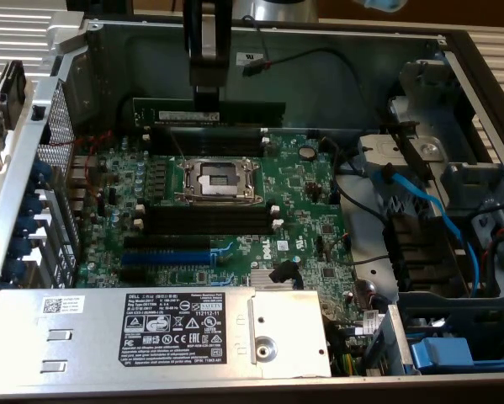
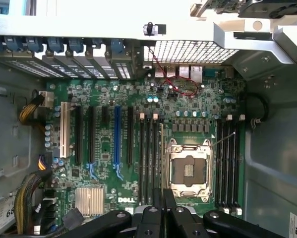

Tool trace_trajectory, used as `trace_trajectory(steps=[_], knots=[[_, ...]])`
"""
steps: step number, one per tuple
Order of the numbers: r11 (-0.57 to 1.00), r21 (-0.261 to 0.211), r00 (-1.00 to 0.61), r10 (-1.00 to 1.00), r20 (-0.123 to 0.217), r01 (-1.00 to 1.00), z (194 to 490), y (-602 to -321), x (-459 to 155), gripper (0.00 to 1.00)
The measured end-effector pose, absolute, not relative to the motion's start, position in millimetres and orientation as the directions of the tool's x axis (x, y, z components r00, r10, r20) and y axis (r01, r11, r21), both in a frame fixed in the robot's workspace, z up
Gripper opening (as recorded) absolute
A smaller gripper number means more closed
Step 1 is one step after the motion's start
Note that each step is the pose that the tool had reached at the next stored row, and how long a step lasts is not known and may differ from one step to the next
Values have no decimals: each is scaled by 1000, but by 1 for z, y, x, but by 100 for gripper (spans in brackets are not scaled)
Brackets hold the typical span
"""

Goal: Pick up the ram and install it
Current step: 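Insert the ram into the slot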

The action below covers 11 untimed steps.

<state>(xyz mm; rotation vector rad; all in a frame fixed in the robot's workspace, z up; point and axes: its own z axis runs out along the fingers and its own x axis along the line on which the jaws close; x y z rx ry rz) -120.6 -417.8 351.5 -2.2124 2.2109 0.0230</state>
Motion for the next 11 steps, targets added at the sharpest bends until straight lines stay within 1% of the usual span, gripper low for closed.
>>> trace_trajectory(steps=[8,11], knots=[[-1,3,1,-1000,-21,-1000,345,-432,-119,12],[-1,11,0,-1000,-21,-1000,341,-433,-116,12]])
